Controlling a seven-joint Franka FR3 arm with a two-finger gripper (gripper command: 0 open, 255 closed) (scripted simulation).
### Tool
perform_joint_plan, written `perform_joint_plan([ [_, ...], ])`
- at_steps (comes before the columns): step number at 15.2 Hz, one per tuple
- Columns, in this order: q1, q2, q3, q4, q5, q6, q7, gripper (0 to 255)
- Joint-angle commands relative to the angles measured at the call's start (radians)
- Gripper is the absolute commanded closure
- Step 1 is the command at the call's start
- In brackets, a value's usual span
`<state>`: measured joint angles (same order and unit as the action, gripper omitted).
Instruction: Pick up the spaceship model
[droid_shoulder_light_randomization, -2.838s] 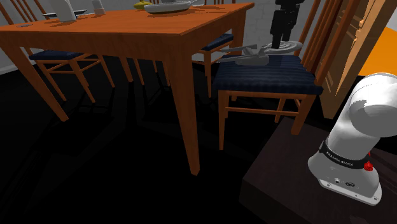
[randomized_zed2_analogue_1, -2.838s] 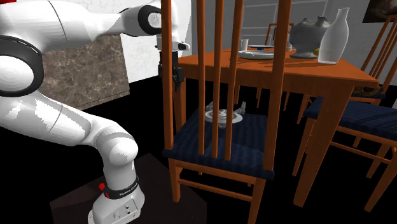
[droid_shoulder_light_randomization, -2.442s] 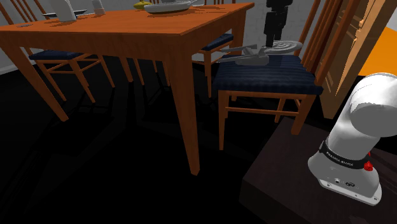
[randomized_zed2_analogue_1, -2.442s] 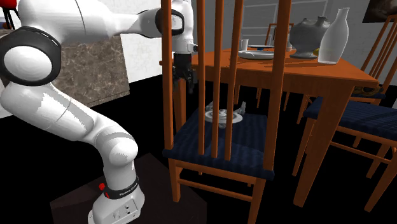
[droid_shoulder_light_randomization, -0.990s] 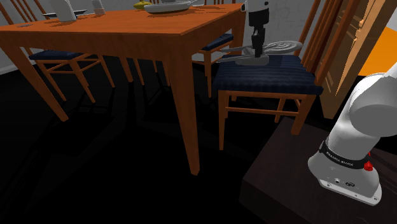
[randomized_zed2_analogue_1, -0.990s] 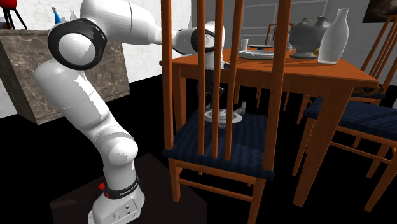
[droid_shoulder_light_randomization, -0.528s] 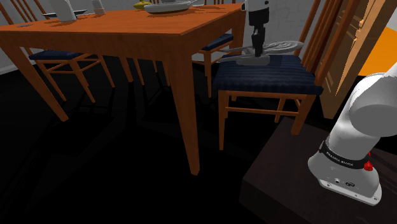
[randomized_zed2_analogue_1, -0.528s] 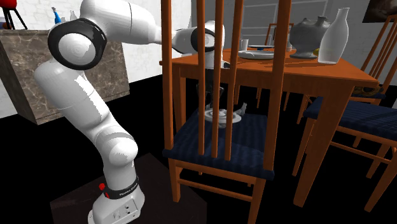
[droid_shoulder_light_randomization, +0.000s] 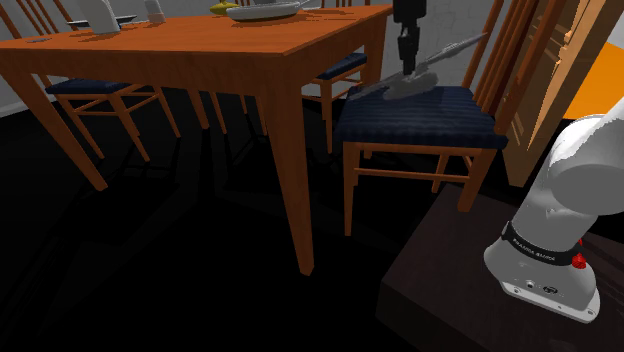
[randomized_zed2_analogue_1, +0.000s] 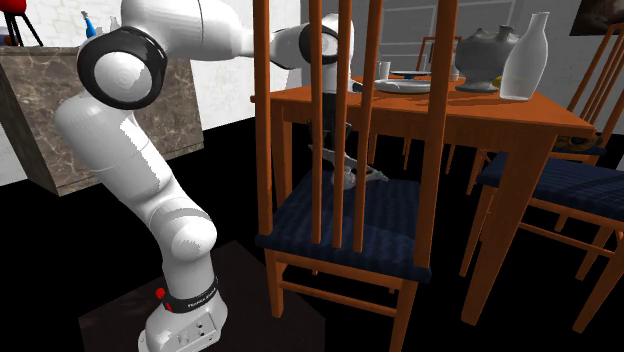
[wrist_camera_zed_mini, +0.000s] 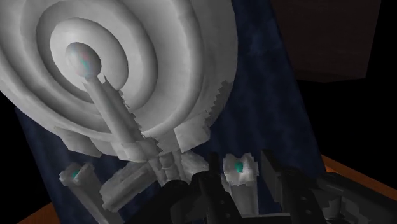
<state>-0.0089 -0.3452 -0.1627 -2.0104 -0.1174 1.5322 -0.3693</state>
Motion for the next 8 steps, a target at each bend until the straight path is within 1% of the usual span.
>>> perform_joint_plan([
  [1,0.000,0.005,0.000,0.031,0.001,-0.025,-0.003,255],
  [6,0.001,0.019,0.002,0.112,0.003,-0.092,-0.008,255],
  [8,0.002,0.020,0.002,0.115,0.003,-0.094,-0.009,255],
])
